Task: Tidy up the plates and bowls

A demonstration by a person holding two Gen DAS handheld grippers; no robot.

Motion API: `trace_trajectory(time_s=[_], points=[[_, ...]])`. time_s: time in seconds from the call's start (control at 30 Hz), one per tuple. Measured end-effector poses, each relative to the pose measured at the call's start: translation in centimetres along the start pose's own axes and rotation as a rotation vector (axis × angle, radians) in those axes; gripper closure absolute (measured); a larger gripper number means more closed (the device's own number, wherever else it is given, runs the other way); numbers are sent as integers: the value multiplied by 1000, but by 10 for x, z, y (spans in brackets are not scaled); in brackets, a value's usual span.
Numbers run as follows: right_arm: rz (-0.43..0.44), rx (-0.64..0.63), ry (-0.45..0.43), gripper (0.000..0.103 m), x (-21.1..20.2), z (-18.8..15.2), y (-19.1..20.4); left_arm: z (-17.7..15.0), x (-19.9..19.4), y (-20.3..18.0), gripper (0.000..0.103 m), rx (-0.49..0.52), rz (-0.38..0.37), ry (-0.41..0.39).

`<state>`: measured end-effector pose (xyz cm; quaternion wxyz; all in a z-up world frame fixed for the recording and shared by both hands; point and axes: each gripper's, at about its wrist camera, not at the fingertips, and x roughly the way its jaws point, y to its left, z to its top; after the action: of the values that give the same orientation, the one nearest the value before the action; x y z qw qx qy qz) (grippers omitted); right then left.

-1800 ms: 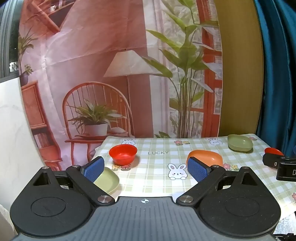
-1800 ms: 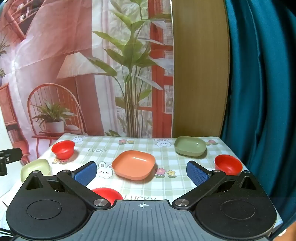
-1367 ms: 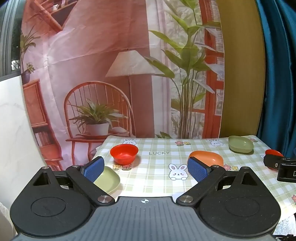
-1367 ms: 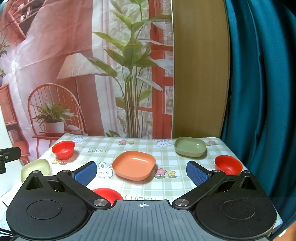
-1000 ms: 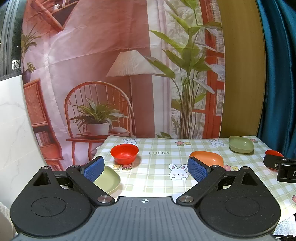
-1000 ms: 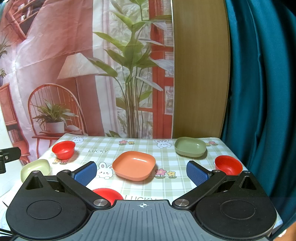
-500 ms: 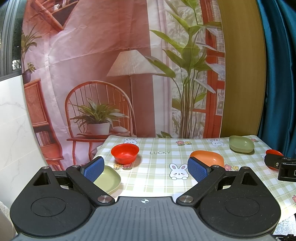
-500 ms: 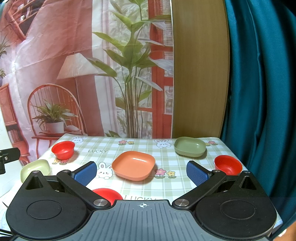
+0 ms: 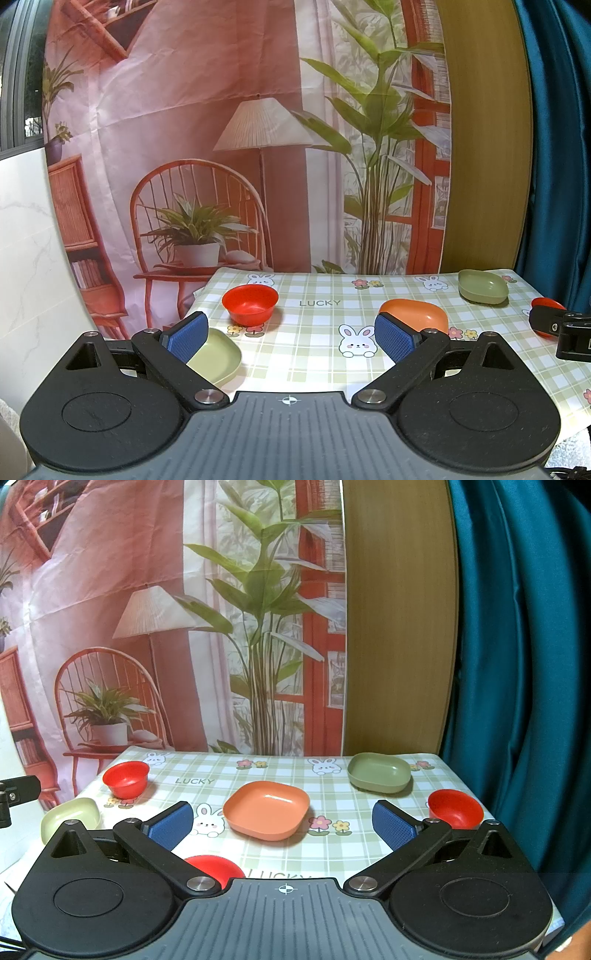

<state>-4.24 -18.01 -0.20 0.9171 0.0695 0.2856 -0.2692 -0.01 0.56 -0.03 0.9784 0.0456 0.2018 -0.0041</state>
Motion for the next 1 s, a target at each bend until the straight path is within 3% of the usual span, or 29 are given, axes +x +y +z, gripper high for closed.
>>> trace_trajectory(time_s=[1.0], points=[[0,1,1,0,3,-1,0,-2,0,4,5,-7,3,11]])
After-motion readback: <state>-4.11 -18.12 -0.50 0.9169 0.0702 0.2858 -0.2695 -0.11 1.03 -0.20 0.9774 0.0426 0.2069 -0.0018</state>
